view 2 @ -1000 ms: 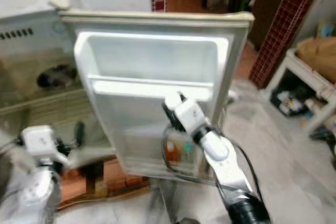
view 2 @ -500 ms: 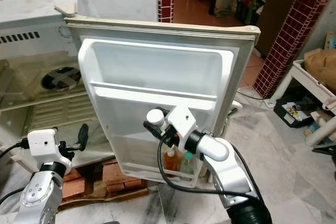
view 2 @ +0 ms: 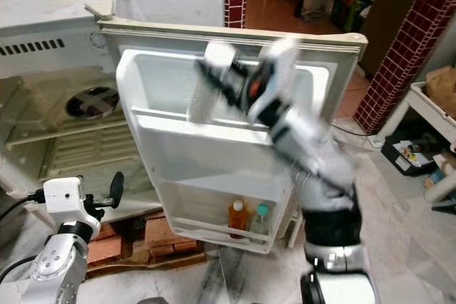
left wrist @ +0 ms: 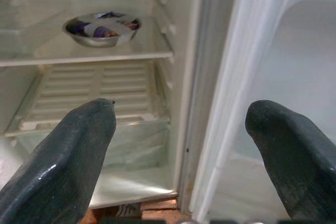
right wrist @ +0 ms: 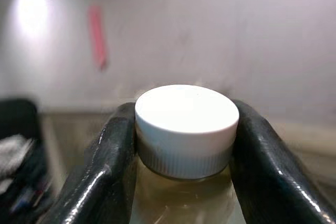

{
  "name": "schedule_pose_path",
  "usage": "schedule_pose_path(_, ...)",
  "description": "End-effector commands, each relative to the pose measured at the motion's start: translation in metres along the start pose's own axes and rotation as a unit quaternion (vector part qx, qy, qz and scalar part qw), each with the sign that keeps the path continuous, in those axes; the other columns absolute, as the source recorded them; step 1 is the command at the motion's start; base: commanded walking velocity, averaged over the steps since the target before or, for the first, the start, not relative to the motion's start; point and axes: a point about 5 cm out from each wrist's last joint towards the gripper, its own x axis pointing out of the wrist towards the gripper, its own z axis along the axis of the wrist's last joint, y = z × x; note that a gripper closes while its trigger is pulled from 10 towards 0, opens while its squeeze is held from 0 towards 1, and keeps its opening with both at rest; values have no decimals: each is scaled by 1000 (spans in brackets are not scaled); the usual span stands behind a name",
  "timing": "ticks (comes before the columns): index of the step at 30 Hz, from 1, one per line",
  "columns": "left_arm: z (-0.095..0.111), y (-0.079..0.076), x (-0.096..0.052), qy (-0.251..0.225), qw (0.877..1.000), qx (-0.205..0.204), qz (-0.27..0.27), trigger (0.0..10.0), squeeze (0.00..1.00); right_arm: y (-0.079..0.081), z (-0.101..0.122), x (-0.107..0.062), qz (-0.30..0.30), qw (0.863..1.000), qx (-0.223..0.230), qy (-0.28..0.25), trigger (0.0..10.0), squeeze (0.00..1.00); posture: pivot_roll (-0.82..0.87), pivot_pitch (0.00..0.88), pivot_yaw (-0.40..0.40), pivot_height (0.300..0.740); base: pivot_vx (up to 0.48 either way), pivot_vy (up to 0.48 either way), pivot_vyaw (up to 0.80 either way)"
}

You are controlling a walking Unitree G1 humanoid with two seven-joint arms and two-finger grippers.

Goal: Restocking fridge

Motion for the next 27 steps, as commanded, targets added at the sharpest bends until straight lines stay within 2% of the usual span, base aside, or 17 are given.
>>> schedule_pose_path(1,0,0,2,5,1000,8,-5,10000,0,-11,1,-5,-39,999,-1,-4,10000,0,11,0,22,740,0,0,0)
schedule_pose_path(5,0,0,3,6,1000,10,-7,10000,0,-23,7,-7,-83,996,-31,-10,10000,0,11,0,24,740,0,0,0)
schedule_pose_path(6,0,0,3,6,1000,10,-8,10000,0,-29,7,-9,-108,992,-60,-4,10000,0,10,0,25,740,0,0,0)
schedule_pose_path(10,0,0,4,7,1000,11,-8,10000,0,-45,4,-19,-154,983,-101,21,10000,0,10,0,25,740,0,0,0)
schedule_pose_path(11,0,0,4,7,1000,11,-9,10000,0,-53,0,-27,-179,975,-126,38,10000,0,10,0,25,740,0,0,0)
schedule_pose_path(12,0,0,4,7,1000,11,-9,10000,0,-59,-3,-34,-202,969,-133,46,10000,0,7,0,25,740,0,0,0)
schedule_pose_path(13,0,0,4,7,1000,11,-9,10000,0,-59,-3,-34,-202,969,-133,46,10000,0,7,0,25,740,0,0,0)
schedule_pose_path(16,-1,-1,4,8,1000,12,-9,10000,0,-68,-4,-44,-233,954,-178,63,10000,0,5,0,25,740,0,0,0)
schedule_pose_path(17,-1,-1,4,8,1000,11,-10,10000,0,-72,-4,-49,-249,944,-204,71,10000,0,0,0,26,740,0,0,0)
schedule_pose_path(19,-1,-1,4,9,1000,11,-10,10000,0,-74,-4,-52,-259,939,-215,73,10000,0,0,0,26,740,0,0,0)
schedule_pose_path(20,-1,-1,4,9,1000,12,-11,10000,0,-78,-3,-54,-273,932,-227,78,10000,0,0,0,25,740,0,0,0)
schedule_pose_path(21,-1,-1,5,10,1000,12,-12,10000,0,-83,-3,-61,-298,917,-250,85,10000,0,-2,0,25,740,0,0,0)
schedule_pose_path(23,-1,-1,5,11,1000,12,-13,10000,0,-84,-2,-62,-303,914,-255,86,10000,0,-2,0,25,740,0,0,0)
schedule_pose_path(27,-2,-1,6,13,1000,13,-13,10000,0,-89,-6,-73,-329,897,-275,105,10000,0,-6,0,25,740,0,0,0)
